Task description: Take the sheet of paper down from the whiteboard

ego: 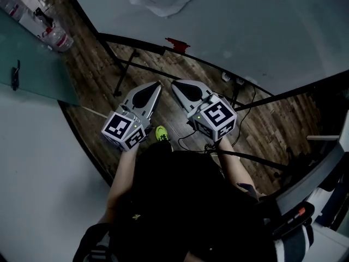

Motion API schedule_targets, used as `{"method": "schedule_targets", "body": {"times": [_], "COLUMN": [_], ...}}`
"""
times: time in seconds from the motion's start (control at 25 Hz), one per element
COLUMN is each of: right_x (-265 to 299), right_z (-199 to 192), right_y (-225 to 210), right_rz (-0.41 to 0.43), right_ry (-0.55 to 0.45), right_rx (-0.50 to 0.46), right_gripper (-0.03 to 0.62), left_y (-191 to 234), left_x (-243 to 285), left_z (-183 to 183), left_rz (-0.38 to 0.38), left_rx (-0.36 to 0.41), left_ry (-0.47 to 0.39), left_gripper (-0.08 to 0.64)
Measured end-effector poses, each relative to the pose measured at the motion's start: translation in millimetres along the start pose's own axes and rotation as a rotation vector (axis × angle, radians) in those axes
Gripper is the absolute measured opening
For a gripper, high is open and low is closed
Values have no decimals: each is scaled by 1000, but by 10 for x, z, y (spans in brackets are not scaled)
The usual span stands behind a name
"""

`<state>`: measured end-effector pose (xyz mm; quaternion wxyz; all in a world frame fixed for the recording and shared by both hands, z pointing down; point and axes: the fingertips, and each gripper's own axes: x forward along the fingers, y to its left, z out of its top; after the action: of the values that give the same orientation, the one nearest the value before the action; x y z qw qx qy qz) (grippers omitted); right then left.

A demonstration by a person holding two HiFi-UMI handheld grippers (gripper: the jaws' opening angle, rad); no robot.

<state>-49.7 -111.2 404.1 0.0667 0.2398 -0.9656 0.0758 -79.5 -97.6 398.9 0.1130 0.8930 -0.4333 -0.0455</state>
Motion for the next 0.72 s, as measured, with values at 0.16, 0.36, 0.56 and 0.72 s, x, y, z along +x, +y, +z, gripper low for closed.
{"method": "schedule_targets", "body": {"times": [0.16, 0.36, 0.56, 0.72], "right_x": [243, 502, 681, 741], "right_z": [76, 222, 363, 404], "right_y": [-98, -234, -301, -372], "right_rz": [-13, -58, -70, -91], "right_ry": [-7, -32, -50, -46], "right_rx": [0, -18, -43, -54], "right_gripper": [15, 15, 15, 15], "left_y": [225, 493, 686, 751], "left_x": [99, 188, 268, 329], "left_z": [91, 212, 315, 362], "left_rz": [-16, -51, -93, -109], "left_rx": [7, 16, 43, 45], "left_ry": [-1, -6, -9, -13], "left_gripper": [-12, -12, -12, -12]}}
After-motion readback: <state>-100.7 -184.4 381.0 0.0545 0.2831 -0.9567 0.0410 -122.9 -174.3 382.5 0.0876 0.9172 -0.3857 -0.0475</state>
